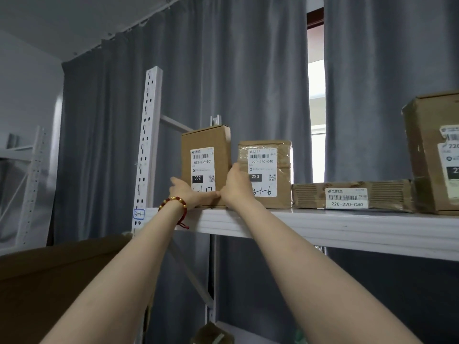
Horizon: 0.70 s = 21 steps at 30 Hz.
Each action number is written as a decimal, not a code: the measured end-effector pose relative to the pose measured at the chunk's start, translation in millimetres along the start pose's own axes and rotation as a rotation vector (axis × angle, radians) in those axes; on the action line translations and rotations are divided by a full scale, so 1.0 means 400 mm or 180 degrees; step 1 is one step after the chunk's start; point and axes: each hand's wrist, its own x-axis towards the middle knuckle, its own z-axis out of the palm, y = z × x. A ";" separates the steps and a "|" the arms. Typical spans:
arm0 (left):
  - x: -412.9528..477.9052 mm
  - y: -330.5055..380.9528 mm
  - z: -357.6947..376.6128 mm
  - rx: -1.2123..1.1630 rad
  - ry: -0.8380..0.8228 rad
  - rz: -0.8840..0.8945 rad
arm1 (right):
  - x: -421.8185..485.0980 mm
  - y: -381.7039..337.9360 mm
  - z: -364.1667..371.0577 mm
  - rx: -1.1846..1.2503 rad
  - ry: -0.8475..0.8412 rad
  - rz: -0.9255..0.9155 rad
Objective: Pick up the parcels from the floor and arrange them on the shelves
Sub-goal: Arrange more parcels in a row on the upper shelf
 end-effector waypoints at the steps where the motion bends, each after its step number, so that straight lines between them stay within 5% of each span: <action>1: 0.005 -0.004 0.004 0.0003 -0.0002 0.0011 | 0.000 0.000 0.004 -0.0031 -0.0003 0.0063; 21: 0.007 -0.022 0.038 0.0444 0.0140 0.0152 | -0.018 -0.007 0.013 -0.0349 -0.0073 0.0258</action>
